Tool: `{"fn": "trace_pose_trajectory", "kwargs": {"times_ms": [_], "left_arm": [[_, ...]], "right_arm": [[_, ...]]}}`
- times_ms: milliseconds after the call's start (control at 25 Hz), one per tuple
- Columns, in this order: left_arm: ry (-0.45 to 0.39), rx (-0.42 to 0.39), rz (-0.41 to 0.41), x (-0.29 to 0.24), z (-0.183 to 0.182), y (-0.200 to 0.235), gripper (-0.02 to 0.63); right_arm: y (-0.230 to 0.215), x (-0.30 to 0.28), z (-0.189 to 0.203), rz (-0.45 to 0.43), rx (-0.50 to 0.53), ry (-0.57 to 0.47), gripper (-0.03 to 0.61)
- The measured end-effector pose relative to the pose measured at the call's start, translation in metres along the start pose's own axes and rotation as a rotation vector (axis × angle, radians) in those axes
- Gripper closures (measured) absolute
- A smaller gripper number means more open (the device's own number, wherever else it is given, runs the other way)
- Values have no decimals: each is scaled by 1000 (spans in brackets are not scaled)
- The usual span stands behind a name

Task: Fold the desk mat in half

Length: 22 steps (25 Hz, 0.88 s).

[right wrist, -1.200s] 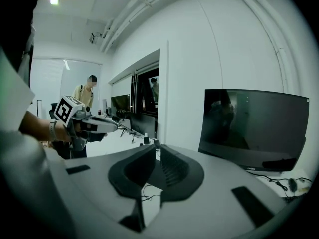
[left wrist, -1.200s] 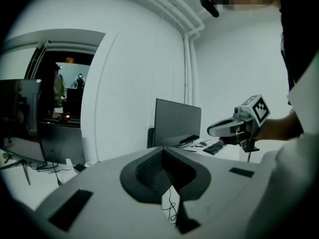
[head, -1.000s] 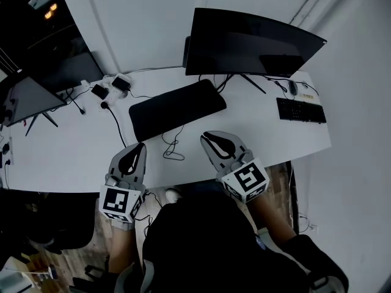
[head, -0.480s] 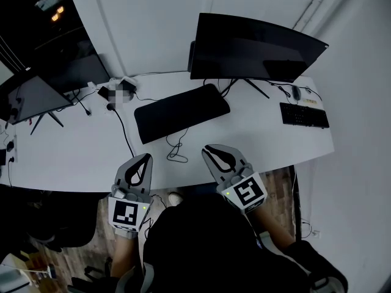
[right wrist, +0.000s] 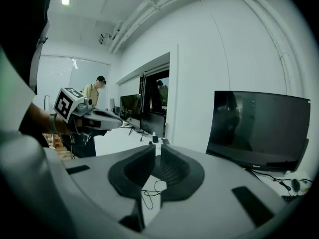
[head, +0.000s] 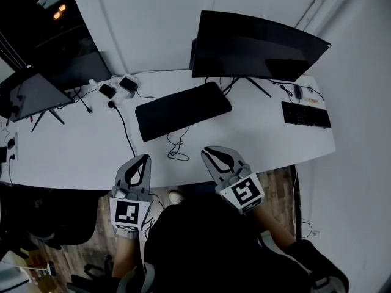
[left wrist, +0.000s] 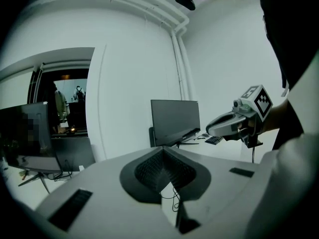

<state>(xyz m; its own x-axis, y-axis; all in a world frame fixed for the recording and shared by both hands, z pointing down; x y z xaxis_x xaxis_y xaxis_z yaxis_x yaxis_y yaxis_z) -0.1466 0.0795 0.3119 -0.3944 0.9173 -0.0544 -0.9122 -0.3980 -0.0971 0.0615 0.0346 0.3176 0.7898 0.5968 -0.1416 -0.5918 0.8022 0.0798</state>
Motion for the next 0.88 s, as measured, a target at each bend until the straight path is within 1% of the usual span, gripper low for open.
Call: {"fn": "trace_pose_trajectory", "kwargs": {"times_ms": [120, 240, 400, 560, 640, 760, 880], "left_arm": [[3, 4, -9, 1, 1, 2, 604], [-22, -23, -11, 1, 7, 5, 604], [6, 6, -29, 2, 10, 6, 604], [-8, -6, -27, 1, 15, 7, 604], [6, -6, -29, 1, 16, 7, 604], [30, 16, -42, 1, 18, 8, 604], [15, 10, -44, 2, 24, 13, 604]], "right_arm": [[2, -2, 1, -12, 8, 7, 538], [2, -4, 1, -10, 2, 7, 538], [3, -6, 0, -11, -8, 3, 538], [4, -8, 2, -15, -12, 14, 538], [4, -9, 4, -17, -9, 24, 538], [4, -9, 7, -16, -7, 39, 538], [3, -11, 9, -12, -10, 49, 538]]}}
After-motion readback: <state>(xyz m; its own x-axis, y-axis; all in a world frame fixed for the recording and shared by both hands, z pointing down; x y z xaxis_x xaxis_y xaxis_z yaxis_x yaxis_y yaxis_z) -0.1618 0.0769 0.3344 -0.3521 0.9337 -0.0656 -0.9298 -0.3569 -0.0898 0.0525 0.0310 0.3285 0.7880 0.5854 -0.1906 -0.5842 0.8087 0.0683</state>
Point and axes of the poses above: the fingertips, and each gripper's own axes: x backward along the fingers, y to its left, z out of its underside, the point moved 6 cm from there along x, backward along the fingers, and after that the axes turned 9 degrees about -y, right-handed, at the moved point
